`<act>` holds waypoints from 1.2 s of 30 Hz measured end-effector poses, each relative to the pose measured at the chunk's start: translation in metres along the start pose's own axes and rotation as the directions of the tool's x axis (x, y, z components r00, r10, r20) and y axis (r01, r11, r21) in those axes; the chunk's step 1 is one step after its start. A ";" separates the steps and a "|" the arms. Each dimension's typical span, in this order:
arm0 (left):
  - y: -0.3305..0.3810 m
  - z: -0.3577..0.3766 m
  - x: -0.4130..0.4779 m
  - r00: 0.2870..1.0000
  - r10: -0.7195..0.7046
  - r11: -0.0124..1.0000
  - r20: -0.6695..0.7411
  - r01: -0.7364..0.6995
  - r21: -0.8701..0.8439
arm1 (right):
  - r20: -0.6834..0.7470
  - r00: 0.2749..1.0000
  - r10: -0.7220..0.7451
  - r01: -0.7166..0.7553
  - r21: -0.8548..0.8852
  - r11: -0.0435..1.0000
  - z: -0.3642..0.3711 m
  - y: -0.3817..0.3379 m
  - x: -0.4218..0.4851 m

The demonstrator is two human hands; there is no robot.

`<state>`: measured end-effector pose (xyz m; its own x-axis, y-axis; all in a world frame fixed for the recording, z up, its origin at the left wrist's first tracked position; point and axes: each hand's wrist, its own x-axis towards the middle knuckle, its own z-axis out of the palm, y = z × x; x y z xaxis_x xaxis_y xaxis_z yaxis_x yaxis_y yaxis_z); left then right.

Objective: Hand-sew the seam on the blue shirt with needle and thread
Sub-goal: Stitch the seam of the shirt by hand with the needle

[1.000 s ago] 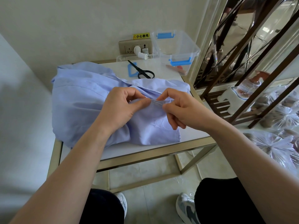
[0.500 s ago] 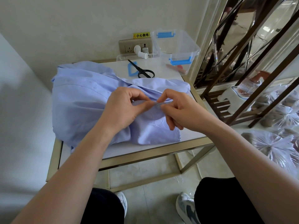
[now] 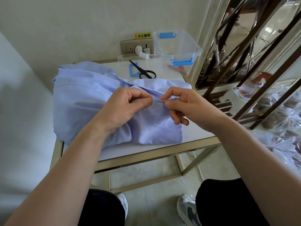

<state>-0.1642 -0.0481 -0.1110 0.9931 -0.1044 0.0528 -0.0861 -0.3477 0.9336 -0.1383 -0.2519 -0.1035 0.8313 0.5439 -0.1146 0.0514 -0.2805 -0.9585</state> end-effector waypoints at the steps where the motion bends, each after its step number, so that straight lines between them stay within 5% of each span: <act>1: 0.001 -0.001 0.000 1.000 0.002 1.000 0.022 -0.002 -0.003 | 0.011 1.000 0.000 0.000 0.009 1.000 -0.001 0.001 0.000; 26: 0.001 -0.001 -0.003 0.991 -0.042 0.989 0.126 0.059 -0.132 | 0.118 0.992 -0.050 0.036 0.117 0.992 0.000 0.007 0.003; 36: 0.002 -0.001 -0.002 0.997 -0.075 0.971 0.007 0.075 -0.229 | -0.012 0.990 -0.139 0.139 0.158 0.978 -0.002 0.007 0.009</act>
<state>-0.1666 -0.0477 -0.1086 0.9962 -0.0842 -0.0199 0.0086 -0.1318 0.9912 -0.1293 -0.2507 -0.1104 0.8228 0.5679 0.0225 0.0779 -0.0735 -0.9942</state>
